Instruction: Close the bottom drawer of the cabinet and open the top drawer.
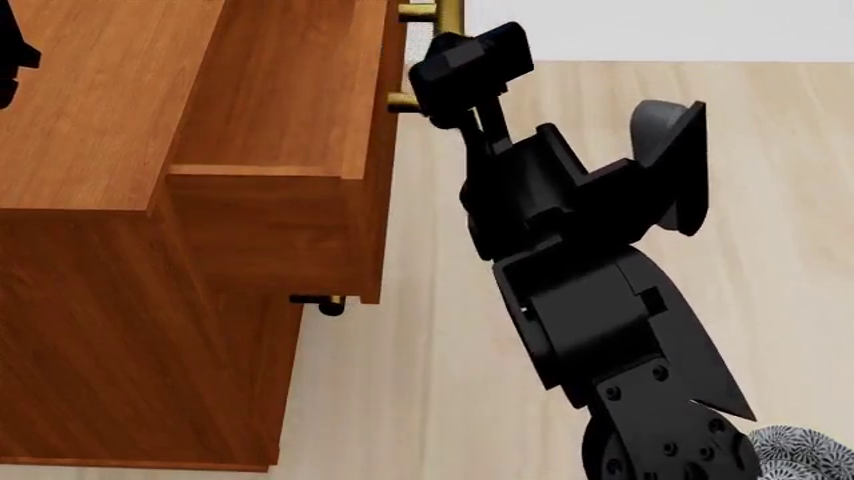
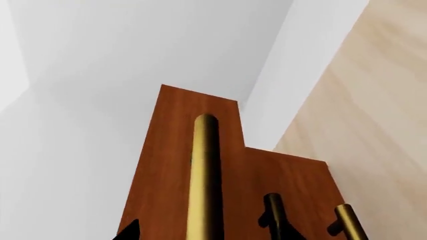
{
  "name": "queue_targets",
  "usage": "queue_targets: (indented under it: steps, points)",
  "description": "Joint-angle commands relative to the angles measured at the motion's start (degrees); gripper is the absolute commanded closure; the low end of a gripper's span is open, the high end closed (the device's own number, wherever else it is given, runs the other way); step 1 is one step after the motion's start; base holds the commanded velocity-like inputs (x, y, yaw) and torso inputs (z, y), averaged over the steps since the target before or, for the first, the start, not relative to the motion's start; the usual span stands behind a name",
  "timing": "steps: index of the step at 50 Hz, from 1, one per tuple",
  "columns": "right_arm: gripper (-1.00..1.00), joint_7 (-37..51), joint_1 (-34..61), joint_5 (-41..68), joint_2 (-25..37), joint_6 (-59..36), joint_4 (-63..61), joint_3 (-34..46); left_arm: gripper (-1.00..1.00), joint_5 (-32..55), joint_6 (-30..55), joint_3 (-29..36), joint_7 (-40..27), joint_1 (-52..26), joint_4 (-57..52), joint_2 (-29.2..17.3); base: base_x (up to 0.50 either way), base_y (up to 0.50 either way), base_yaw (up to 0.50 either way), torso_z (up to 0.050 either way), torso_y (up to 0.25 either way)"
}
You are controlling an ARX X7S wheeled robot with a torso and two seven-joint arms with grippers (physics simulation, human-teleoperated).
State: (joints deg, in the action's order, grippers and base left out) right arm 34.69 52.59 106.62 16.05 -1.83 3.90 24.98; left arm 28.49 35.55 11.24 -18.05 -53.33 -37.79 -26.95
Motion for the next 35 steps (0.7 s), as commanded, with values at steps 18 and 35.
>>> queue_targets:
  steps: [18, 35]
  points:
    - [-1.0, 1.5, -0.3, -0.1, 2.1, 1.7, -3.4, -2.0, -1.0, 0.3, 0.1, 0.6, -0.4, -0.4, -0.2, 0.0, 0.0, 0.0, 0.0, 0.0, 0.0]
    - [-1.0, 4.7, 0.9, -3.6, 5.9, 2.4, -6.8, -2.6, -1.0, 0.3, -0.3, 0.9, -0.5, -0.3, 0.1, 0.1, 0.0, 0.0, 0.0, 0.0, 0.0]
